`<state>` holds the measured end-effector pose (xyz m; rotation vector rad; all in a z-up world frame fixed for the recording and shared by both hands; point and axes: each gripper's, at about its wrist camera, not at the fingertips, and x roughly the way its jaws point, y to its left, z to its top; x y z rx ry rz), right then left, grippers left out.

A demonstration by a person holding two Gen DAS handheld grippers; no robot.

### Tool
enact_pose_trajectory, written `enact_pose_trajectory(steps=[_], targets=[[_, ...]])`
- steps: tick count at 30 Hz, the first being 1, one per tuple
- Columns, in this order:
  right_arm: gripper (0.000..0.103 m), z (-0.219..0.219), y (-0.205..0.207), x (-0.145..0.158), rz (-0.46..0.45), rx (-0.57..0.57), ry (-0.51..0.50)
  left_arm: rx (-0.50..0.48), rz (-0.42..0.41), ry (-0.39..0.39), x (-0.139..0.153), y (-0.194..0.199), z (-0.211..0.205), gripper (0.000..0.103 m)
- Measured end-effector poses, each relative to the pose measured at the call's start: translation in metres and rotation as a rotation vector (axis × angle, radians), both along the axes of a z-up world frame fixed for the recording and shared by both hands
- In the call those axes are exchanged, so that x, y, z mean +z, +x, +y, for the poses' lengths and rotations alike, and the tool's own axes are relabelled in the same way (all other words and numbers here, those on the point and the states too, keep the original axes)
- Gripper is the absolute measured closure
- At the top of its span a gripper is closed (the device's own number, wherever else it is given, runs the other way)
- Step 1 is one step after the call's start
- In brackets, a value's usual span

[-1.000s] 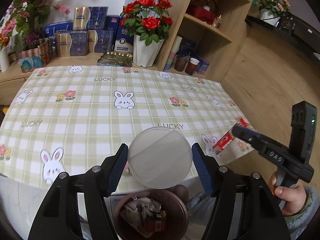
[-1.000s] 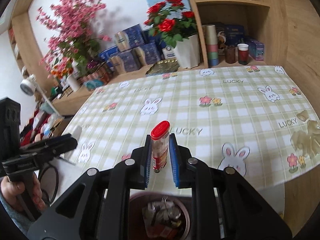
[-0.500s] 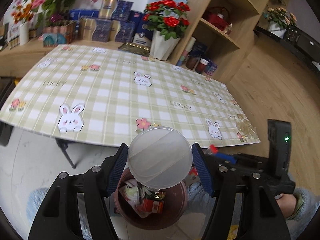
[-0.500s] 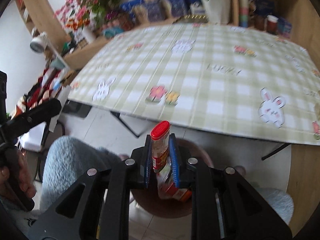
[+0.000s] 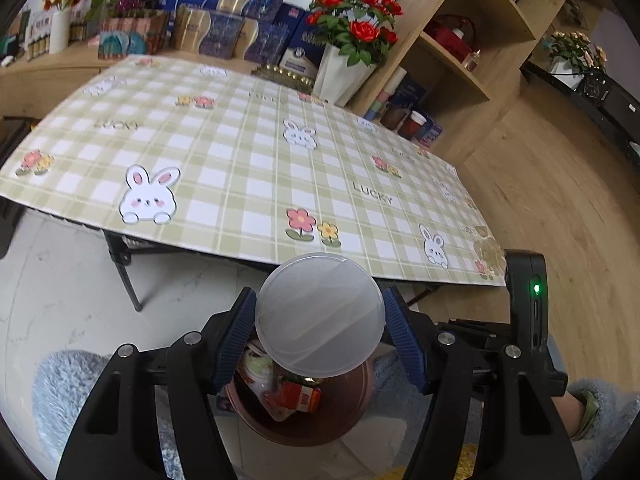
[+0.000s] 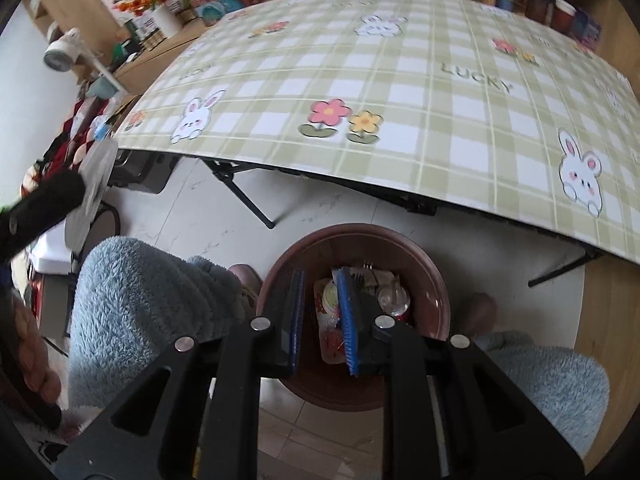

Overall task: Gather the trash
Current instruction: 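Carry the tube and the clear lid over the bin with both grippers, then open the right gripper to drop the tube while the left gripper releases the lid into the bin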

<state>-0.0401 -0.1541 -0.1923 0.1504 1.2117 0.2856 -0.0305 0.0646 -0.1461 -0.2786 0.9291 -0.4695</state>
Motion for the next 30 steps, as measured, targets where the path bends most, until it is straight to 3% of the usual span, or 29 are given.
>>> enact_pose_trajectory(steps=[4,6,8,12,20,30], targets=[[0.07,-0.012,0.0,0.012,-0.062,-0.044,0.007,-0.017,0.003,0.019,-0.002,0.003,-0.006,0.039],[0.046,-0.02,-0.001,0.022,-0.105,-0.066,-0.001,-0.026,0.005,0.027,-0.002,0.004,-0.01,0.039],[0.032,-0.027,-0.002,0.033,-0.155,-0.079,-0.012,-0.037,0.012,0.038,-0.004,0.005,-0.016,0.039],[0.011,-0.041,-0.001,0.052,-0.239,-0.098,-0.021,-0.054,0.031,0.062,-0.009,0.007,-0.027,0.039],[0.006,-0.068,0.003,0.077,-0.331,-0.146,-0.028,-0.086,0.058,0.124,-0.017,0.011,-0.046,0.039],[0.006,-0.103,0.001,0.079,-0.345,-0.232,-0.01,-0.148,0.093,0.202,-0.033,0.019,-0.075,0.039]])
